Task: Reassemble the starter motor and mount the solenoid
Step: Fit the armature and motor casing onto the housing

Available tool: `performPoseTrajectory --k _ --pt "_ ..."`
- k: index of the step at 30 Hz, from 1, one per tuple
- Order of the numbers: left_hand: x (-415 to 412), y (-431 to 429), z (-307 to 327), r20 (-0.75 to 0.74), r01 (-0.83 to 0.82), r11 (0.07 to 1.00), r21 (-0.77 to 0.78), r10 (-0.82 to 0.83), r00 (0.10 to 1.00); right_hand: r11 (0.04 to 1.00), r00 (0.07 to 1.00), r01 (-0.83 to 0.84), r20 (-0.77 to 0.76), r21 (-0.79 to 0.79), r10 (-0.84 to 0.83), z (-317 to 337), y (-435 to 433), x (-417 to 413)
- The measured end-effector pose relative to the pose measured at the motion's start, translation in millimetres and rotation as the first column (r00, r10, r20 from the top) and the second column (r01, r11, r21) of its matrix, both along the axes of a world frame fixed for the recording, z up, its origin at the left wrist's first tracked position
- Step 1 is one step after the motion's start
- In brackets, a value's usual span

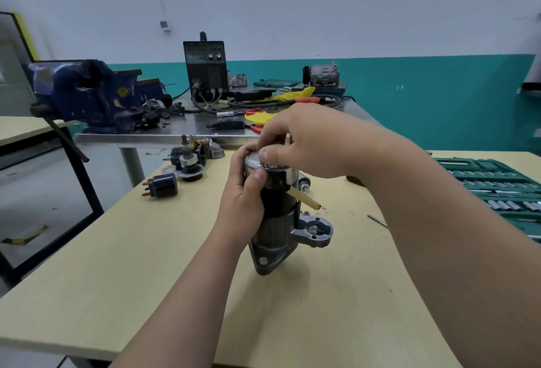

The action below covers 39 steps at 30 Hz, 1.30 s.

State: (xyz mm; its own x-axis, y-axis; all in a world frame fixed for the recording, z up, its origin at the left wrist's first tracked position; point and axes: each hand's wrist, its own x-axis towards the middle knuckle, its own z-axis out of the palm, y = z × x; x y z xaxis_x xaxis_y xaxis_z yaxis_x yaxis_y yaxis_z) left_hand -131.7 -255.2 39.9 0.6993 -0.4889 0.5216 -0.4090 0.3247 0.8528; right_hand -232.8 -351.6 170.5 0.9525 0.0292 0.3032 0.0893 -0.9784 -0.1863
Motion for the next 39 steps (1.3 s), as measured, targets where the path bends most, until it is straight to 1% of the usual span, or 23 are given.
performPoseTrajectory --k 1,3,7,8,9,11,12,13,16,18,20,22,23,24,27,29,31,32,33,34,36,38,39 --pt "0 1 0 -0.002 0.009 1.000 -0.005 -0.009 1.000 0.999 1.000 -0.028 -0.001 0.024 0.028 1 0 -1" --pt "1 2 0 0.002 0.029 1.000 -0.008 -0.029 1.000 0.999 0.999 -0.036 0.032 0.005 0.036 1 2 -1" --pt "-2 -1 1 0.038 0.011 1.000 0.018 -0.012 0.999 0.973 0.988 0.100 0.138 -0.210 -0.072 -4 5 2" --pt "-2 -2 1 0.056 -0.002 1.000 0.026 0.000 0.998 0.964 0.987 0.117 0.139 -0.237 -0.086 -4 4 1" --pt "-2 -2 1 0.075 -0.010 1.000 0.028 0.008 0.997 0.967 0.991 0.102 0.106 -0.234 -0.079 -2 2 0" --pt "-3 -3 1 0.105 -0.014 0.999 0.036 0.010 0.994 0.991 1.000 0.013 0.008 -0.136 -0.012 2 -1 -5" --pt "-5 -3 3 0.114 -0.011 0.999 0.049 0.006 0.994 0.995 1.000 -0.020 -0.010 -0.097 0.019 4 -2 -7" --pt "-5 -3 4 0.116 -0.009 0.998 0.059 0.002 0.993 0.995 1.000 -0.025 -0.003 -0.099 0.025 4 -2 -7" --pt "-6 -4 5 0.110 -0.004 0.998 0.056 -0.003 0.994 0.961 0.992 0.111 0.082 -0.255 -0.093 -1 0 -1" --pt "-7 -5 6 0.101 0.002 0.998 0.055 -0.008 0.995 0.937 0.981 0.182 0.118 -0.300 -0.153 -4 -1 1" --pt "-7 -5 6 0.110 -0.005 0.998 0.062 -0.002 0.994 0.955 0.989 0.144 0.081 -0.259 -0.128 -2 -4 -2" --pt "-8 -5 6 0.113 -0.005 0.997 0.075 -0.003 0.994 0.980 0.998 0.057 0.020 -0.189 -0.054 3 -5 -7" --pt "-8 -5 6 0.107 0.000 0.996 0.088 -0.009 0.994 0.982 1.000 0.031 0.009 -0.185 -0.030 4 -5 -8" --pt "-8 -6 7 0.096 0.008 0.996 0.094 -0.017 0.995 0.977 0.999 0.037 0.018 -0.209 -0.034 4 -4 -7" --pt "-12 -6 11 0.034 0.026 0.998 0.053 -0.028 0.999 0.924 0.987 0.153 0.104 -0.349 -0.124 0 -2 3" --pt "-12 -4 13 -0.004 0.042 0.999 0.035 -0.042 0.999 0.909 0.981 0.183 0.128 -0.375 -0.145 -5 0 8" --pt "-10 -3 13 -0.039 0.078 0.996 0.047 -0.076 0.996 0.946 0.984 0.144 0.139 -0.291 -0.107 -7 -3 8" --pt "-9 -3 12 -0.051 0.118 0.993 0.025 -0.117 0.992 0.974 0.985 0.109 0.156 -0.200 -0.078 -9 -6 8" --pt "-8 -1 13 -0.070 0.168 0.986 -0.006 -0.168 0.983 0.996 0.982 0.063 0.182 -0.059 -0.052 -13 -11 7" --pt "-7 0 14 -0.092 0.223 0.974 -0.030 -0.225 0.970 0.992 0.981 0.017 0.191 0.124 -0.041 -18 -16 6" --pt "-5 1 20 -0.138 0.253 0.967 -0.016 -0.253 0.958 0.893 0.991 -0.035 0.128 0.449 -0.025 -34 -21 6" --pt "-2 2 28 -0.136 0.161 0.984 0.081 -0.149 0.979 0.751 0.992 -0.022 0.110 0.660 -0.067 -52 -18 11" --pt "2 3 31 -0.129 0.075 0.990 0.121 -0.059 0.990 0.664 0.986 -0.026 0.129 0.747 -0.107 -57 -12 13"
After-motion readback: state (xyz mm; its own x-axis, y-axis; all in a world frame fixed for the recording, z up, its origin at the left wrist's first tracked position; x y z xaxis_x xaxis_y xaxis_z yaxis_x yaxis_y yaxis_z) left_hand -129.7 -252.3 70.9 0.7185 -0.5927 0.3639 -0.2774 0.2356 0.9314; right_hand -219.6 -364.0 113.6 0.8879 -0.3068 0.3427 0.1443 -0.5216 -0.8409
